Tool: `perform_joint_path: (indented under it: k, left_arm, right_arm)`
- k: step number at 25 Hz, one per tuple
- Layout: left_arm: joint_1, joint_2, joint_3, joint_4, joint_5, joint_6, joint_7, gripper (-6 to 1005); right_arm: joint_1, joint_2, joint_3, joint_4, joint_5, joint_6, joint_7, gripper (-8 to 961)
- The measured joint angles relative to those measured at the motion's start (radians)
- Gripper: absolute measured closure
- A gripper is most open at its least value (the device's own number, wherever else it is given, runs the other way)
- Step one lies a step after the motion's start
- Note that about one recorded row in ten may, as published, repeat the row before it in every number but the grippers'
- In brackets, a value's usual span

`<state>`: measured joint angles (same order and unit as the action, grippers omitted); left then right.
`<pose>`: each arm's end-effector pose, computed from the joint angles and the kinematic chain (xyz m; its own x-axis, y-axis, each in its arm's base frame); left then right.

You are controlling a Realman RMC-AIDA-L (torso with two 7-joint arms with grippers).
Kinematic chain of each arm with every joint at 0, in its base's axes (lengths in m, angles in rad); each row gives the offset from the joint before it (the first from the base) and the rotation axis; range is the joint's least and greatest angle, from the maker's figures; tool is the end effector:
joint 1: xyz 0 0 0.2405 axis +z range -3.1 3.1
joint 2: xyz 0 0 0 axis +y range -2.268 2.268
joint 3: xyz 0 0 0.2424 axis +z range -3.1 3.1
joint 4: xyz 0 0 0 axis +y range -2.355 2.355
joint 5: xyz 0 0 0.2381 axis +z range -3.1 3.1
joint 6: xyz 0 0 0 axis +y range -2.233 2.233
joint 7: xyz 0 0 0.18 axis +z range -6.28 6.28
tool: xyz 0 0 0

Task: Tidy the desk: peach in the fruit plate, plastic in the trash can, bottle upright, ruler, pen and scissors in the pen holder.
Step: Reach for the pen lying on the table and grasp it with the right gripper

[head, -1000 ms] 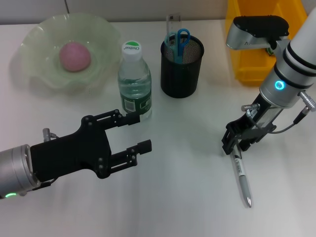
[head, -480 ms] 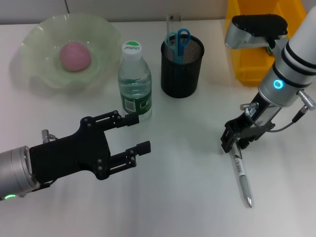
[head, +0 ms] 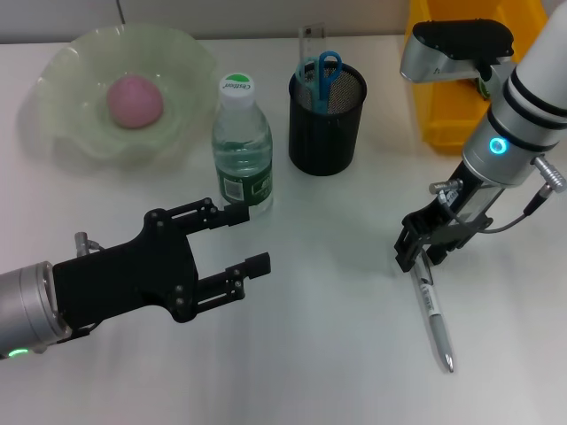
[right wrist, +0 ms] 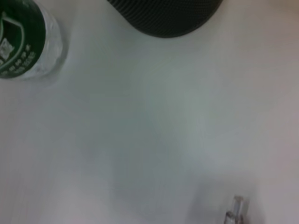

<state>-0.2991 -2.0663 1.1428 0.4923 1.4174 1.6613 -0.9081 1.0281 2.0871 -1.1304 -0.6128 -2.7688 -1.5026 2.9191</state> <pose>-0.2521 0.2775 -0.0562 0.6971 0.0797 0.7125 0.2755 -0.9473 -0.1636 0.2003 0.3987 -0.0766 0.2374 -0.9401 0.2446 -0.8149 -0.3298 -0.4765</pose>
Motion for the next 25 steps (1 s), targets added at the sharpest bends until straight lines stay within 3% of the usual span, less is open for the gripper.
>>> perform_joint_path:
  k: [25]
  left_arm:
    - [-0.001,0.0,0.0,0.0,0.0,-0.002,0.0,377]
  right_arm:
    - [-0.002,0.0,-0.016,0.007,0.0,0.008,-0.002,535]
